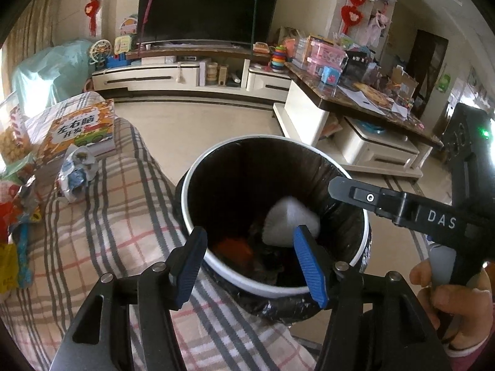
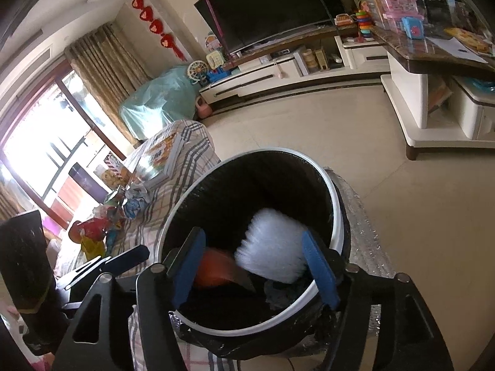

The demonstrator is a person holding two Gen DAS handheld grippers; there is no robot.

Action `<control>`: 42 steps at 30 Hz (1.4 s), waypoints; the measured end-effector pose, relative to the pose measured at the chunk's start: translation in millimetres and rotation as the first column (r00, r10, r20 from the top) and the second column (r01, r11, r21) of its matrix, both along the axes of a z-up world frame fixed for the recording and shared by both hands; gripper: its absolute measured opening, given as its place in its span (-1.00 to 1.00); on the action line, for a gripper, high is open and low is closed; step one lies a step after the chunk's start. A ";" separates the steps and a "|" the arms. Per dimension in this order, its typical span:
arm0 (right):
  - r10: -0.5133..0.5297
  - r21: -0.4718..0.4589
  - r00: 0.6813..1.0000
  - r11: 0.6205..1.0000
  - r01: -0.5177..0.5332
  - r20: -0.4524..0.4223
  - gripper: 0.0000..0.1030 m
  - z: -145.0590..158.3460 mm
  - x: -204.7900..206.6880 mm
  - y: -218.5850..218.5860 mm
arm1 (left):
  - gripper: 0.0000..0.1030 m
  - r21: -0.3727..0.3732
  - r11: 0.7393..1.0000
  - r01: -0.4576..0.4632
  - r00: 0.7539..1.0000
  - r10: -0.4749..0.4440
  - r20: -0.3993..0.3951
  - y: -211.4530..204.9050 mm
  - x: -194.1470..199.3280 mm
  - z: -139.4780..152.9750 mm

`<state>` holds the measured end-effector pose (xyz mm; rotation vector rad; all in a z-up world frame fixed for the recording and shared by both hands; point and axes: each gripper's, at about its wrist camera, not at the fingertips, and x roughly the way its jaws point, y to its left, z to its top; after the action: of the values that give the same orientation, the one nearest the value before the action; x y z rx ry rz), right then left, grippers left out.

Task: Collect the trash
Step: 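Open both tools over the bin to drop the carton and foam sleeve, then grasp the pink wrapper with the left tool while the right tool grasps the yellow snack bag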

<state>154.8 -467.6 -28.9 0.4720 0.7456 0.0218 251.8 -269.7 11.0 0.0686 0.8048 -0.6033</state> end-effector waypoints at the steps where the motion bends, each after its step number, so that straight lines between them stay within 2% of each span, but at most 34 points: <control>1: -0.002 0.000 1.000 1.000 0.002 0.005 0.32 0.7 -1.1 0.8 | 0.19 -0.006 1.000 -0.004 1.000 0.004 0.001 3.0 -2.2 1.2; 4: -0.003 0.004 1.000 1.000 0.003 0.017 0.33 2.6 -5.0 5.5 | 0.28 -0.020 0.999 -0.026 1.000 0.027 0.013 18.1 -11.5 2.8; 8: 0.011 -0.011 0.999 1.000 -0.010 0.035 0.52 6.8 -9.8 21.7 | 0.29 -0.035 0.997 -0.073 0.997 0.074 0.008 47.0 -24.2 -0.6; 17: 0.098 -0.031 0.994 0.995 -0.097 0.045 0.53 7.1 -13.7 74.8 | 0.29 -0.056 0.979 -0.197 0.980 0.194 -0.043 112.8 -53.3 -8.5; 29: 0.235 -0.029 0.972 0.972 -0.234 0.026 0.54 -8.0 -10.4 148.0 | 0.30 -0.061 0.935 -0.350 0.936 0.345 -0.071 194.4 -96.5 -3.9; 42: 0.313 -0.046 0.950 0.949 -0.313 0.003 0.54 -21.6 6.3 204.0 | 0.30 -0.054 0.891 -0.450 0.892 0.445 -0.086 249.9 -115.5 -1.6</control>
<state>161.1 -263.6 -50.5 0.3061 0.8038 0.3042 136.3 -19.8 9.4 -0.2046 0.8329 -0.1955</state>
